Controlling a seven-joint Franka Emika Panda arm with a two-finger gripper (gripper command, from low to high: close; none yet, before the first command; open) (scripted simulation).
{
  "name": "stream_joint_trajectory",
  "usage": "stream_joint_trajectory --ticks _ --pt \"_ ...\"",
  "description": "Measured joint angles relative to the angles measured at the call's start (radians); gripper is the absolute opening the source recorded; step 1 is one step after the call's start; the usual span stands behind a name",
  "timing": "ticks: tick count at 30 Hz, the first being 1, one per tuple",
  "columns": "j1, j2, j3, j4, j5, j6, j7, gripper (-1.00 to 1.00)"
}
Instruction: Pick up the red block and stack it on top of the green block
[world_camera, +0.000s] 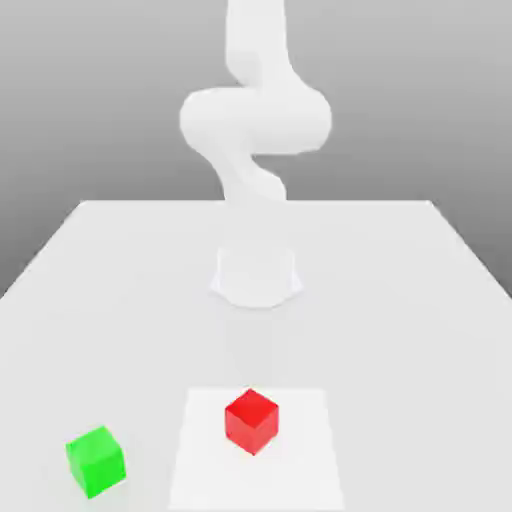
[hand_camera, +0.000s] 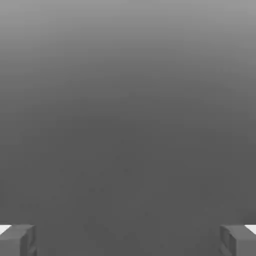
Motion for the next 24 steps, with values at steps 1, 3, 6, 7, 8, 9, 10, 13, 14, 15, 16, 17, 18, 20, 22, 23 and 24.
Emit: stream_joint_trajectory --ticks 1,3,6,7,8,9,10,13,14,15,16,17,18,20,22,23,24 --pt "0.016 0.041 -0.015 -0.022 -0.003 0.024 -0.042 0.00" --pt "0.043 0.119 -0.044 -0.065 -0.006 0.069 -0.124 0.00" --pt "0.080 0.229 -0.083 -0.126 -0.007 0.134 -0.243 0.00" --pt "0.092 0.266 -0.096 -0.146 -0.007 0.155 -0.283 0.00" --pt "0.102 0.302 -0.107 -0.166 -0.005 0.176 -0.323 0.00" --pt "0.112 0.338 -0.118 -0.187 -0.004 0.197 -0.363 0.00" --pt "0.122 0.375 -0.129 -0.207 -0.002 0.218 -0.403 0.00" --pt "0.147 0.484 -0.155 -0.267 0.007 0.281 -0.527 0.00" --pt "0.153 0.520 -0.162 -0.287 0.010 0.303 -0.569 0.00" --pt "0.158 0.557 -0.167 -0.307 0.013 0.323 -0.611 0.00" --pt "0.161 0.593 -0.171 -0.327 0.017 0.344 -0.652 0.00" --pt "0.163 0.630 -0.173 -0.347 0.019 0.366 -0.693 0.00" --pt "0.164 0.666 -0.174 -0.367 0.020 0.387 -0.733 0.00" --pt "0.165 0.738 -0.175 -0.395 0.029 0.433 -0.799 0.00" --pt "0.158 0.811 -0.159 -0.394 0.065 0.491 -0.841 0.00" --pt "0.146 0.847 -0.142 -0.390 0.085 0.520 -0.859 0.00" --pt "0.133 0.883 -0.124 -0.385 0.108 0.550 -0.877 0.00"
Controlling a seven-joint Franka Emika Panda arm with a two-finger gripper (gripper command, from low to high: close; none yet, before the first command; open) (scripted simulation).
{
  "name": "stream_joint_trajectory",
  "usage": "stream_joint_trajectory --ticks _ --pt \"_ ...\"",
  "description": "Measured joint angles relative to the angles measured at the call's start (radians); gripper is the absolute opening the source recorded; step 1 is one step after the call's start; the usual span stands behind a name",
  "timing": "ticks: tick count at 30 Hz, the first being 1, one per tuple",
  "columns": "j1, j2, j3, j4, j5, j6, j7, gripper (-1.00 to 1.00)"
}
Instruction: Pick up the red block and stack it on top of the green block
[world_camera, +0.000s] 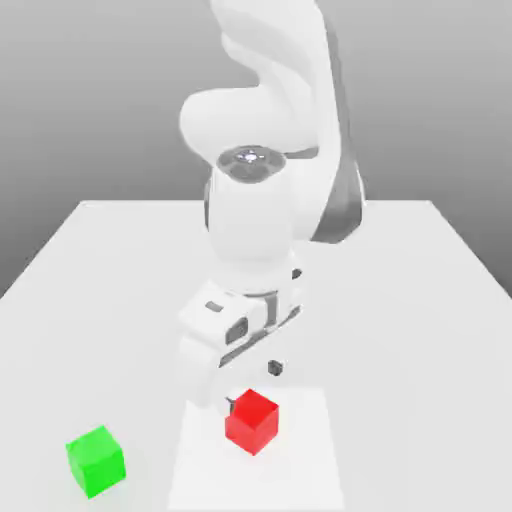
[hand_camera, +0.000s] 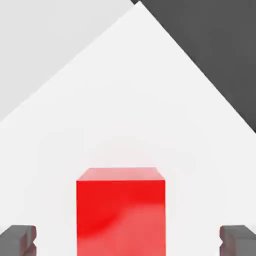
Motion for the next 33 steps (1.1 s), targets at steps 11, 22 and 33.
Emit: stream_joint_trajectory --ticks 11,22,33 --pt "-0.036 0.061 0.043 0.008 0.027 0.050 -0.021 -1.00" --pt "-0.161 -0.087 -0.067 0.117 -0.053 -0.215 0.109 -1.00" --pt "-0.305 0.131 -0.094 0.285 0.082 -0.168 0.091 1.00"
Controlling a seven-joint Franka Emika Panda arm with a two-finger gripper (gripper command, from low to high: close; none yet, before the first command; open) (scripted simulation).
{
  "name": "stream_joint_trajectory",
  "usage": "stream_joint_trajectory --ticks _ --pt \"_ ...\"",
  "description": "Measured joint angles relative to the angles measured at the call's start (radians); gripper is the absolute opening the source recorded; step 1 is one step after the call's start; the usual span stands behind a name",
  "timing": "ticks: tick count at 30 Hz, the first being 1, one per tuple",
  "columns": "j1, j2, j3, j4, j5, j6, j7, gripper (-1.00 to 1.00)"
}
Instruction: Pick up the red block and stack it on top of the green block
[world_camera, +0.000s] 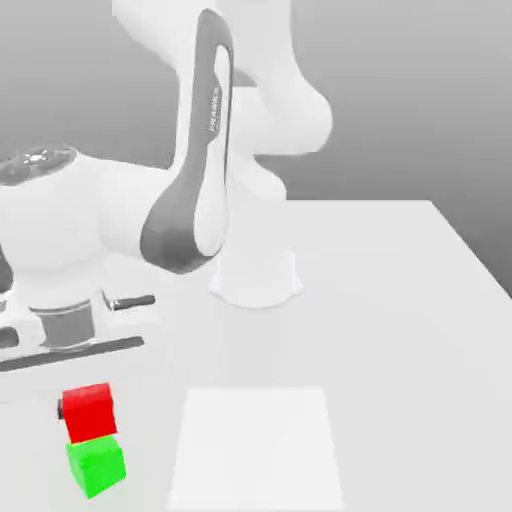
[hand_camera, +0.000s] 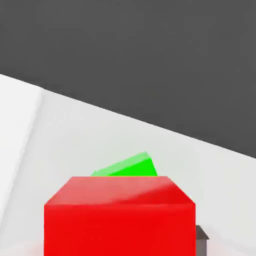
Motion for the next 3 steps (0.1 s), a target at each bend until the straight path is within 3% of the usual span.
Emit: stream_joint_trajectory --ticks 3 --pt "0.000 0.000 0.000 0.000 0.000 0.000 0.000 1.00"
